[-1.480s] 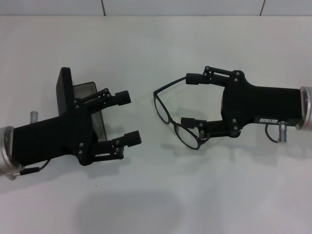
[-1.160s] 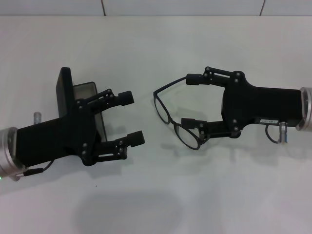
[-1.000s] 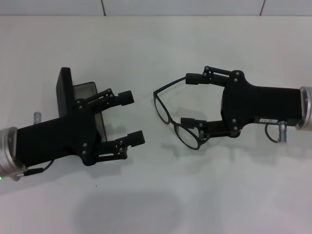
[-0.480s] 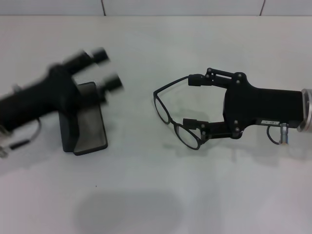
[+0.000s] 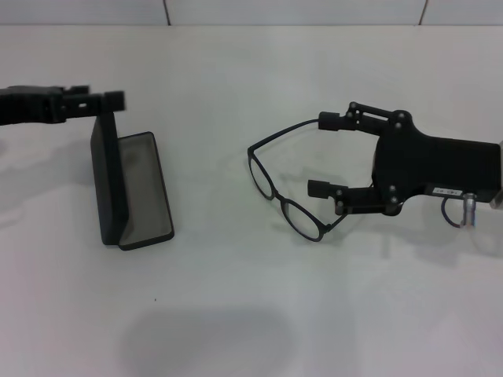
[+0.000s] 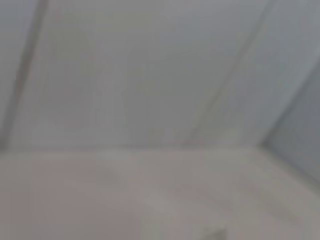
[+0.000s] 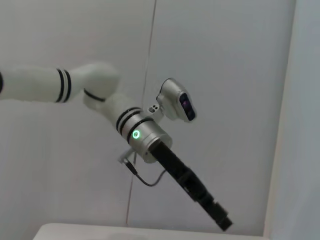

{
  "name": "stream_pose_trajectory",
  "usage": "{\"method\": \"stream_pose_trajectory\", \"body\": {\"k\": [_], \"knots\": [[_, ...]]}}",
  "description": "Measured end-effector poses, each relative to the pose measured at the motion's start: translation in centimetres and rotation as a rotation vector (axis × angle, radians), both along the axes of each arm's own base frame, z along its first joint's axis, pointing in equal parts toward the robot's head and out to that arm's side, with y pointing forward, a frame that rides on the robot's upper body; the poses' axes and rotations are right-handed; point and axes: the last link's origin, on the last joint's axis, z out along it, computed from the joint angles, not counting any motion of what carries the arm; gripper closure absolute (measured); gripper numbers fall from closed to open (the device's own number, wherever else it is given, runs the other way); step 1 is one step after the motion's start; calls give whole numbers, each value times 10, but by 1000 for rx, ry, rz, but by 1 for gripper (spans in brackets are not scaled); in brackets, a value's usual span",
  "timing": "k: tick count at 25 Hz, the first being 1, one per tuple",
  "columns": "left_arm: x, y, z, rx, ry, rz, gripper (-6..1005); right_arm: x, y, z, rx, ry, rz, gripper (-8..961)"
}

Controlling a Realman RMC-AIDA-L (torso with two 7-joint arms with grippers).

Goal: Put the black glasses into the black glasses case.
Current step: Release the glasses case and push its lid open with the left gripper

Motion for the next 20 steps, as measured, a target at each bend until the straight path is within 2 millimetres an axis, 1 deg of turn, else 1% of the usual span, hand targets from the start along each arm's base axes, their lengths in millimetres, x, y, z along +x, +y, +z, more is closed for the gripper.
{"method": "stream_pose_trajectory", "body": {"k": [2,4,6,7,11,14,20], "knots": [[3,-1,3,6,79,59,138,1,0,1,5,1,-1,115],[10,-2,3,13,155,104,139,1,1,2,11,-1,1,115],[15,-2,-4,-8,194,126,139,1,1,2,18,-1,4,115],[17,-1,-11,-35,211,144,140,1,1,2,22,0,6,115],[18,7,-31,-85,290,199,141,1,1,1,29,-1,14,115],[19,13,-41,-89,349,226,142,1,1,1,33,-2,17,115],[18,21,-45,-76,400,272,144,1,1,1,44,-6,29,115]]}}
